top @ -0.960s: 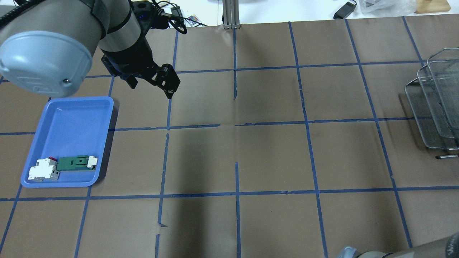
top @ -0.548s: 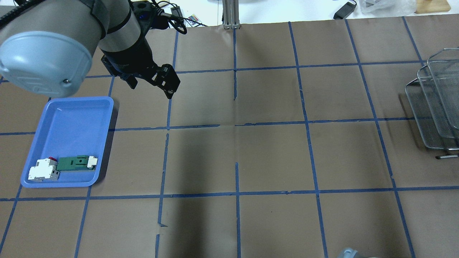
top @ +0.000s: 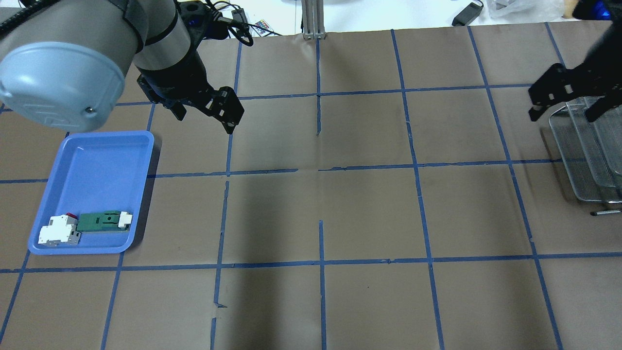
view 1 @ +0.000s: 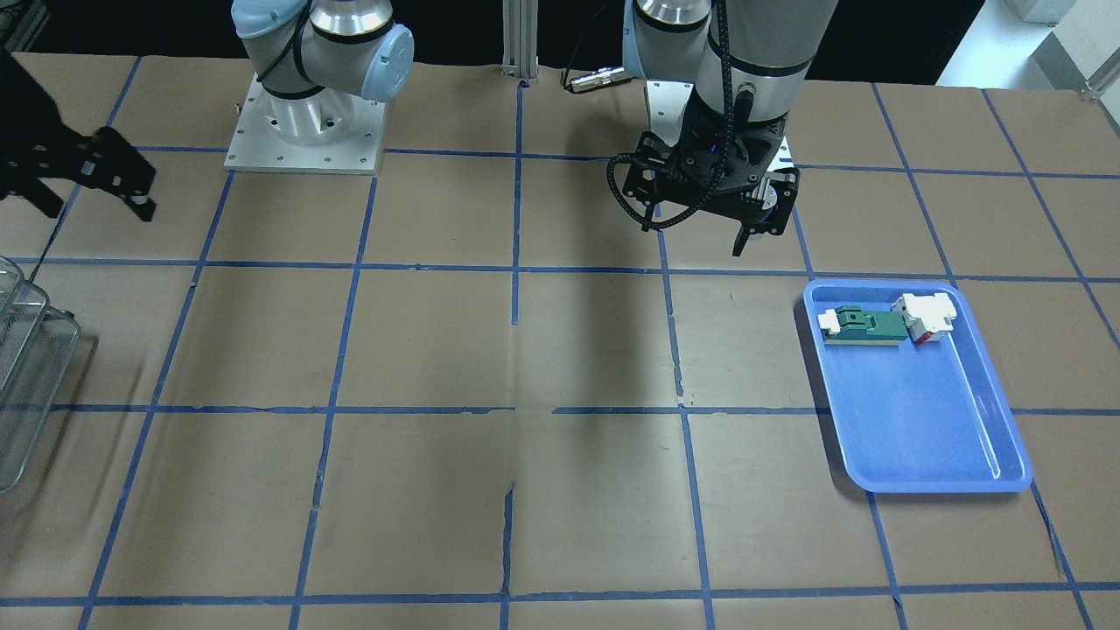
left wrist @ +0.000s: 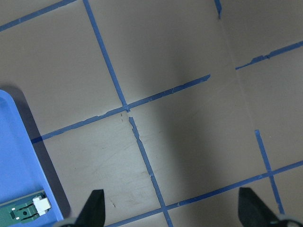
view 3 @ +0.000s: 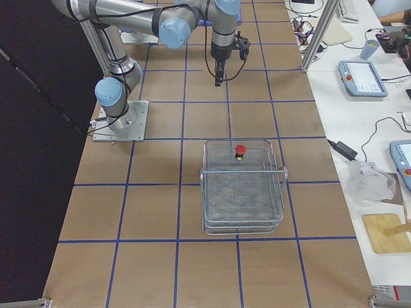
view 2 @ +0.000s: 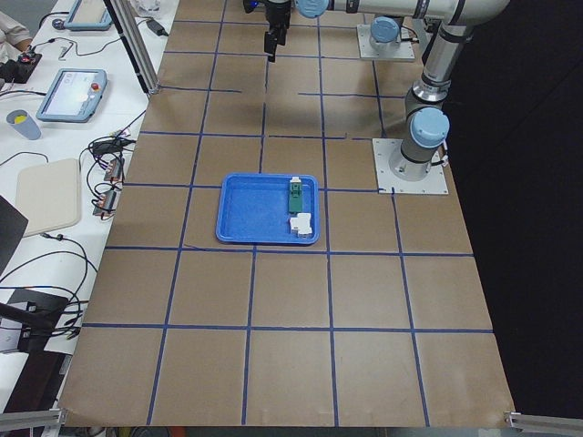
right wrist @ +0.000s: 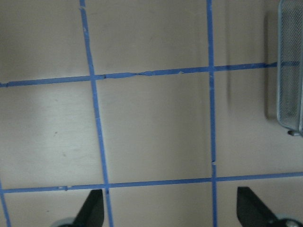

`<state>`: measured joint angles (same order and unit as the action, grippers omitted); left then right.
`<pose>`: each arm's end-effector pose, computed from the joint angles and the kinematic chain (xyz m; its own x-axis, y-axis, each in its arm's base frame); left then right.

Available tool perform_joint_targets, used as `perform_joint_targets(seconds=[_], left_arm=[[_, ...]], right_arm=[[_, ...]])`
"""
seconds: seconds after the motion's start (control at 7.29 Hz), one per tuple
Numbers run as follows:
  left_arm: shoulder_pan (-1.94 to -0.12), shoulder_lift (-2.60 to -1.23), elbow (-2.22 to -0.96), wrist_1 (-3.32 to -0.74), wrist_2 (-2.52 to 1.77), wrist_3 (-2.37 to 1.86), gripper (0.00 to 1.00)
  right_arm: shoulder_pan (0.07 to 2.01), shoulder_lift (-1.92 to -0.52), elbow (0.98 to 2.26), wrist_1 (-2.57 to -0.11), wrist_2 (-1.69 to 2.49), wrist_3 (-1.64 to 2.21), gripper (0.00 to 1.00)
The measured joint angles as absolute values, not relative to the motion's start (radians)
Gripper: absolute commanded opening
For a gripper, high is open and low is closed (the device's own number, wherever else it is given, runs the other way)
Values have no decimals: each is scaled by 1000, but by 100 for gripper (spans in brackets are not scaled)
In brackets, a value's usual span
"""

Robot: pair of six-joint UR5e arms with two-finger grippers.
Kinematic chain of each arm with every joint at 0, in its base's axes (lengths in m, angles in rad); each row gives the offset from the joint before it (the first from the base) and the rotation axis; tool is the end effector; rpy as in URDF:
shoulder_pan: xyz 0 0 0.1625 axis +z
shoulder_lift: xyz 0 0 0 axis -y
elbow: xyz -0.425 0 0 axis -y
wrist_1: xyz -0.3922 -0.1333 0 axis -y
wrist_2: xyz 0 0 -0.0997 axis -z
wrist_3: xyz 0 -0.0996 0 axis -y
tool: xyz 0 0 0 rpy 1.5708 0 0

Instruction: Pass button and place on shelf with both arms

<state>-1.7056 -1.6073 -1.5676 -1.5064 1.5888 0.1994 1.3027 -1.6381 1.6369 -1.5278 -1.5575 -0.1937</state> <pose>-0.1989 -0.4879 0.4777 -0.9446 0.3274 -0.0238 0.3279 0.9443 -0.0269 0.0082 -0.4783 0.4833 -0.9970 0.0750 -0.0211 0.0741 0.9965 0.0384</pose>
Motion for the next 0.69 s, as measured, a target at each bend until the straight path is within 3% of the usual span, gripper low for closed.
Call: perform_joint_targets(seconds=[0.27,0.69], left_arm=[[-1706,-1605,-1570,-1506,1588,200,100],[-1706,-1606,-1567,-1506,1588,199,100]], right_arm=[[1486,-1698,1706,-1528,-1581,17,100],[1554,-1825,1817,-1530,-1577,127,100]])
